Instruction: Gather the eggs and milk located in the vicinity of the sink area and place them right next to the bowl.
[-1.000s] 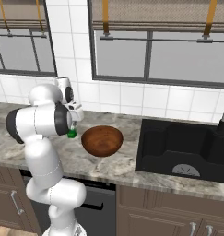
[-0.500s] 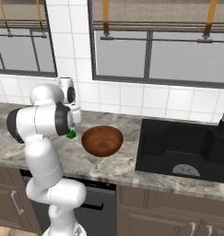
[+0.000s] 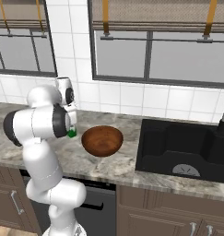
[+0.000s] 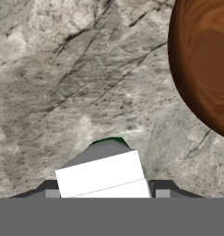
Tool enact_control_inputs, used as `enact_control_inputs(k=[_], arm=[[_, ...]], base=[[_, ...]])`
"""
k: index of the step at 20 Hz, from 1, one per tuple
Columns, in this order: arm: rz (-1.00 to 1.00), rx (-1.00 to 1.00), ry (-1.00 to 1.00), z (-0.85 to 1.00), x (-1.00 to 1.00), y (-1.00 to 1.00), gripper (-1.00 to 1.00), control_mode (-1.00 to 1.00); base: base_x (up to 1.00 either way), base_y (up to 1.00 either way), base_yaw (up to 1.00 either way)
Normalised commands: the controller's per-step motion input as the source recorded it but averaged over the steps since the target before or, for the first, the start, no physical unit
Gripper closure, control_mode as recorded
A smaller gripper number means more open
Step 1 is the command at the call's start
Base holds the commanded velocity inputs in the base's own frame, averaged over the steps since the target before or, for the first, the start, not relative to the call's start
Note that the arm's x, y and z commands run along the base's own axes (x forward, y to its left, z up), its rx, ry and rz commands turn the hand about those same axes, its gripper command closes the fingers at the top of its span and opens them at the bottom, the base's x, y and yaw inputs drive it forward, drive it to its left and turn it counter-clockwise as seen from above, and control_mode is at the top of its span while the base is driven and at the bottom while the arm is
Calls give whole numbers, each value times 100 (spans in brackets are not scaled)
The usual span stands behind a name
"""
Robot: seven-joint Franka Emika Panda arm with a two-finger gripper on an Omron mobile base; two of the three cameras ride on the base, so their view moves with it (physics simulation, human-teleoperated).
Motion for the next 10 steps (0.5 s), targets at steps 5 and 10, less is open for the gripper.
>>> enact_control_inputs(k=[5,10], arm=[[-12,-11,-16,0,-8,0,100,-100],[-25,-6,-3,0,-22,-5,100,-100]], base=[[0,0,0],[0,0,0]])
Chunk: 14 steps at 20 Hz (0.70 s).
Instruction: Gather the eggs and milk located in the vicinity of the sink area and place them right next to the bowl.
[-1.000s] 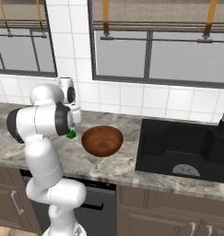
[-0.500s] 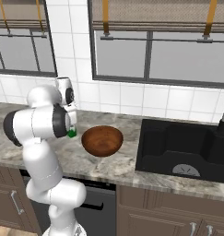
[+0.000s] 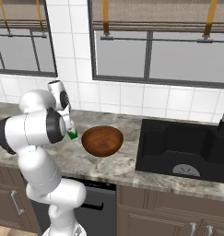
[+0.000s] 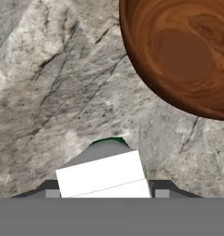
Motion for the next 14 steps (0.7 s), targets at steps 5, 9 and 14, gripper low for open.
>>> enact_control_inputs(k=[5,9,14], arm=[[-35,0,0,0,0,-11,100,-100],[-32,0,0,0,17,-4,100,-100],[-18,0,0,0,28,0,100,-100]], base=[[0,0,0],[0,0,0],[0,0,0]])
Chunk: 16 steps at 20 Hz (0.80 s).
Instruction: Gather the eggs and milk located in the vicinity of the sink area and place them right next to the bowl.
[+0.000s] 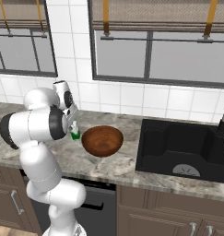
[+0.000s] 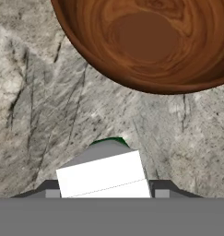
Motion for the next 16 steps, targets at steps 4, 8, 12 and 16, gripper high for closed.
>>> enact_control_inputs(k=[4,8,12,16], arm=[[-24,0,0,-1,12,-13,100,-100],[-28,3,-2,0,0,-21,100,-100],[-17,1,0,0,0,-18,100,-100],[-5,0,0,-6,0,-4,100,-100]], base=[[0,0,0],[0,0,0],[0,0,0],[0,0,0]])
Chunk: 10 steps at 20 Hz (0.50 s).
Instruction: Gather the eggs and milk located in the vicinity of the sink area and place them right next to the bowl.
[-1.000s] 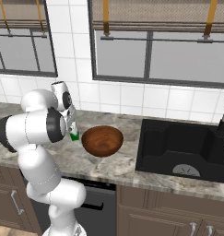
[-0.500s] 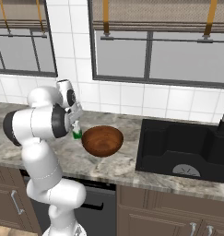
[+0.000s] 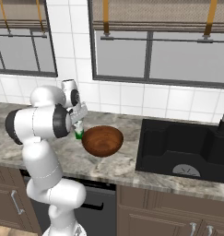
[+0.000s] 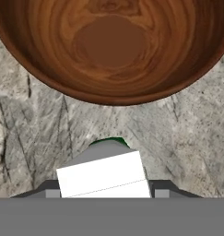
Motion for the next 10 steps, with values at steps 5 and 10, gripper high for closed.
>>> enact_control_inputs(k=[5,10], arm=[[-2,0,0,-25,0,-4,100,-100],[-1,1,0,-31,0,0,100,-100]], base=[[0,0,0],[0,0,0]])
